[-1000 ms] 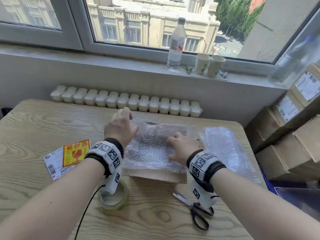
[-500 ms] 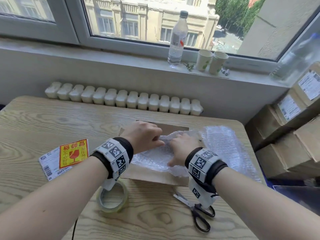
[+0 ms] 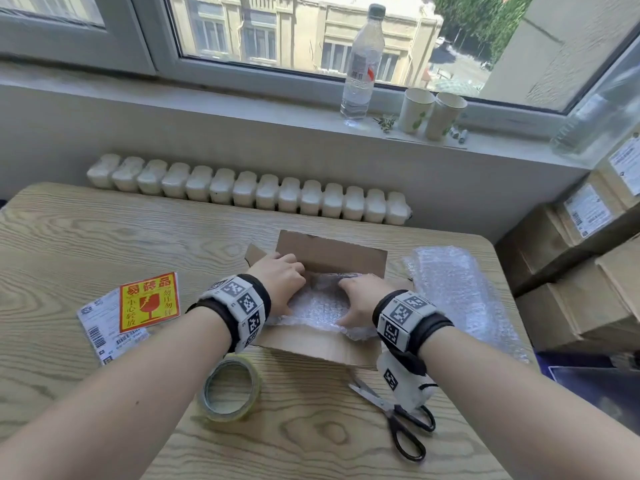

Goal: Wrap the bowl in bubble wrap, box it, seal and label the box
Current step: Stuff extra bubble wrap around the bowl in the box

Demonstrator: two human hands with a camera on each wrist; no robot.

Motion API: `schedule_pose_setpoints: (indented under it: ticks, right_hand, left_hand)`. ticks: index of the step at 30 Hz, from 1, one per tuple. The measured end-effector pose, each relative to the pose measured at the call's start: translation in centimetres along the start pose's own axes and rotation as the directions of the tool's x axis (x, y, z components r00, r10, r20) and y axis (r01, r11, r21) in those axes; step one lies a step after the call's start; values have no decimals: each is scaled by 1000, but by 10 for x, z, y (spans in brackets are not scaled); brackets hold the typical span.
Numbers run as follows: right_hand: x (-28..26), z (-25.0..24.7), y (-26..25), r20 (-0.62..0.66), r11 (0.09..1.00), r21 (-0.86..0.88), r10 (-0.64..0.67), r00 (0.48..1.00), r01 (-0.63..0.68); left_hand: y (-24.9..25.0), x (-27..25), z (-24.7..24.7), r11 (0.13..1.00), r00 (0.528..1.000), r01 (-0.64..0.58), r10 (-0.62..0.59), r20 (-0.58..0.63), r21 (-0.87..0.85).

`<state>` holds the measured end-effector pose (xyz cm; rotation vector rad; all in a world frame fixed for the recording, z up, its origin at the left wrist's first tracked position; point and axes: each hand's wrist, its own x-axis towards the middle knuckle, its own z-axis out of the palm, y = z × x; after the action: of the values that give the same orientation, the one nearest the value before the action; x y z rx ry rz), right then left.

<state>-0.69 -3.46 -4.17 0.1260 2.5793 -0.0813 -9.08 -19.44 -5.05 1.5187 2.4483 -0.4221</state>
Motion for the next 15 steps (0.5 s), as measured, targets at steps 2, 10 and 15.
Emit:
schedule_pose_setpoints:
  ticks: [2,10,15]
  right_hand:
    - [3,4,0,-1,1000,-12,5,1000,-5]
    - [10,26,-3,-4,999,-32,13,1000,-14]
    - [4,8,5,-25,999,-38,-36,999,35]
  left_hand:
    - [1,-2,2,999,999,-3,5,-43,47]
    - [5,2,4,991,998,54,-56,9,126]
    - [-5,4,-7,985,990,134,-127,68,-113]
